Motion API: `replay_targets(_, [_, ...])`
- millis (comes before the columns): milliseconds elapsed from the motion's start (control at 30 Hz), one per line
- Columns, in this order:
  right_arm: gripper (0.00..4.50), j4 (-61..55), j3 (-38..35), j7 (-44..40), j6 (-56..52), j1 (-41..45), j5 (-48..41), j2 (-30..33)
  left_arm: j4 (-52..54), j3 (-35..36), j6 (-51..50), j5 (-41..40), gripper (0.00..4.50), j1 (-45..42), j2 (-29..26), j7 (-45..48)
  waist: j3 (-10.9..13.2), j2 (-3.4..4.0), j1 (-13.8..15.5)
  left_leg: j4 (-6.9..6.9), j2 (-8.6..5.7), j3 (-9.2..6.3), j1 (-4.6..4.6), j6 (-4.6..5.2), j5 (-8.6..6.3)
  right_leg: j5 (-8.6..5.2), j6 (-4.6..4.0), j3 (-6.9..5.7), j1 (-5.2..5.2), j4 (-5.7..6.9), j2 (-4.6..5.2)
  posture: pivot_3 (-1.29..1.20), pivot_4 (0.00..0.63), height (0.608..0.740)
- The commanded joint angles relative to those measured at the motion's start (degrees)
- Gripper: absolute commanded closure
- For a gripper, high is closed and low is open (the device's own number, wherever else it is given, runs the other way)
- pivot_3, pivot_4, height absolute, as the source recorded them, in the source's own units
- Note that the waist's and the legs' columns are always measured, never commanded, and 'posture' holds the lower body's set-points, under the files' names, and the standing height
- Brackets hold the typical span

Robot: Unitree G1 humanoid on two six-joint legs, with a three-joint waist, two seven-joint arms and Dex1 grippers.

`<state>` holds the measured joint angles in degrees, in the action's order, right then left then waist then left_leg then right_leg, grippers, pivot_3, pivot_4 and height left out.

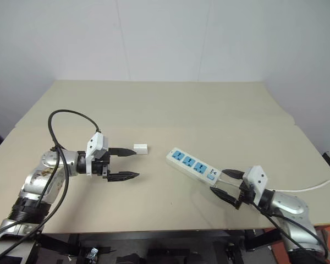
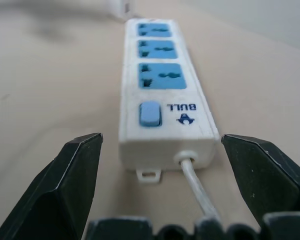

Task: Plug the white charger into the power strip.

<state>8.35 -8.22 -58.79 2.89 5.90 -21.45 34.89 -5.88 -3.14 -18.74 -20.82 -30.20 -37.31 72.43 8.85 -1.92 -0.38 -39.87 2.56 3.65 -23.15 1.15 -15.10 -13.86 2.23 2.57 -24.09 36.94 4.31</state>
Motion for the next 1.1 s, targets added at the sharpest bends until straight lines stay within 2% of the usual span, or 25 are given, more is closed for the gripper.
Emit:
replay_targets(33, [0.02, -0.08, 0.33, 1.96, 0.35, 2.03, 0.85, -1.06, -0.20, 0.73, 1.13, -0.42, 0.00, -1.75, -0.53, 0.70, 0.00, 0.00, -0.12, 0.00, 0.00, 0.00, -0.01, 0.00, 0.00, 0.00, 0.00, 0.00, 0.00, -0.02, 0.00, 0.00, 0.150, 0.740])
replay_targets(467, [0.02, 9.12, 1.70, 1.07, 1.65, 5.94, 0.63, -5.91, -0.06, 1.71, 0.78, -0.84, 0.00, -1.07, -1.05, 0.62, 0.00, 0.00, -0.31, 0.01, 0.00, -0.01, -0.02, 0.00, 0.00, 0.00, 0.00, -0.02, 0.01, -0.06, 0.00, 0.00, 0.150, 0.740])
replay_targets(633, [1.05, 11.21, 1.27, 0.66, 2.75, 6.92, 0.18, -6.63, -0.49, 1.63, 0.95, -0.62, 0.00, -1.27, -1.23, 0.64, 0.00, 0.00, -0.43, 0.00, 0.02, -0.01, 0.04, 0.00, 0.00, 0.00, 0.00, -0.02, 0.04, -0.01, -0.01, 0.00, 0.150, 0.740])
replay_targets(833, [1.05, 10.54, 2.14, 0.81, 4.41, 6.87, 1.30, -6.85, -1.32, 1.87, 1.09, -0.51, 0.00, -2.58, -0.79, -0.04, 0.00, 0.00, -0.44, 0.01, 0.02, -0.01, 0.02, 0.00, 0.00, 0.00, 0.00, -0.02, 0.04, -0.02, -0.02, 0.00, 0.150, 0.740])
replay_targets(967, [1.05, 7.91, 4.05, -4.42, 5.59, 6.65, 1.01, -5.17, -5.50, 1.06, 2.83, 0.38, 0.00, -9.04, -0.35, 1.47, 0.00, 0.00, -0.38, -0.01, 0.02, -0.03, 0.01, 0.00, 0.00, 0.00, 0.00, -0.04, 0.02, 0.01, -0.03, 0.00, 0.150, 0.740])
replay_targets(1100, [1.05, 7.72, 7.28, -13.45, 6.99, 8.44, 1.50, -1.68, -17.30, -3.62, 8.43, 6.60, 0.00, -20.41, -0.19, 4.93, 0.00, 0.00, -0.33, -0.02, -0.04, -0.02, -0.01, 0.00, 0.00, 0.00, 0.00, -0.04, 0.03, -0.04, -0.03, 0.00, 0.150, 0.740])
